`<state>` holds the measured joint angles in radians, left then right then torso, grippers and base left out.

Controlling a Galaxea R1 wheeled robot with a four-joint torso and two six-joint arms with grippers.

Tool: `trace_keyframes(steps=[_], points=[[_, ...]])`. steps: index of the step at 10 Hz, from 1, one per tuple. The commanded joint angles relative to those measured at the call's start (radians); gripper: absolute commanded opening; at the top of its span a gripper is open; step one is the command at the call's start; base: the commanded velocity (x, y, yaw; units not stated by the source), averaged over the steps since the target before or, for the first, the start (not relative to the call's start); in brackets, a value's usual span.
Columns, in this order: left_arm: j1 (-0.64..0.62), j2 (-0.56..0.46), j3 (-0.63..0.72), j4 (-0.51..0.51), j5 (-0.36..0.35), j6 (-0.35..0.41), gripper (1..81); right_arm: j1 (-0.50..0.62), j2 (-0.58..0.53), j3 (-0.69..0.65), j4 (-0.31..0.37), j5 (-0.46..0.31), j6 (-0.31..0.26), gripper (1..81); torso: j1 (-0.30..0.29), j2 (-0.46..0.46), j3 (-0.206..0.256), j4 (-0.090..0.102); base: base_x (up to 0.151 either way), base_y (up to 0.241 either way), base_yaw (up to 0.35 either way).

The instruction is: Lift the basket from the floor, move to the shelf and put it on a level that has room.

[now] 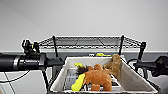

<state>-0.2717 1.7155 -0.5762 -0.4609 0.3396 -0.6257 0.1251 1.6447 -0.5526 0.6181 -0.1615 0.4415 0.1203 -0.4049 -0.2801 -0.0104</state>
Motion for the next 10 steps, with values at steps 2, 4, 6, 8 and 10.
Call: trace_keyframes(steps=[2, 4, 6, 8, 10], points=[[-0.204, 0.036, -0.071, 0.001, -0.014, -0.061, 1.0, 0.207, 0.02, -0.058, 0.012, -0.006, 0.074, 1.0, 0.0, 0.0, 0.0, 0.0, 0.0, 0.0, 0.0], [-0.243, 0.049, -0.083, -0.005, -0.013, -0.086, 1.0, 0.267, 0.046, -0.081, 0.011, -0.021, 0.112, 1.0, 0.0, 0.0, 0.0, 0.0, 0.0, 0.0, 0.0], [-0.278, 0.061, -0.108, -0.034, 0.001, -0.086, 1.0, 0.325, 0.065, -0.099, 0.011, -0.043, 0.15, 1.0, 0.0, 0.0, 0.0, 0.0, 0.0, 0.0, 0.0], [-0.329, 0.081, -0.132, -0.068, 0.01, -0.086, 1.0, 0.362, 0.069, -0.113, 0.011, -0.064, 0.174, 1.0, 0.0, 0.0, 0.0, 0.0, 0.0, 0.0, 0.0], [-0.375, 0.099, -0.176, -0.101, 0.055, -0.086, 1.0, 0.405, 0.077, -0.136, 0.008, -0.076, 0.204, 1.0, 0.0, 0.0, 0.0, 0.0, 0.0, 0.0, 0.0]])
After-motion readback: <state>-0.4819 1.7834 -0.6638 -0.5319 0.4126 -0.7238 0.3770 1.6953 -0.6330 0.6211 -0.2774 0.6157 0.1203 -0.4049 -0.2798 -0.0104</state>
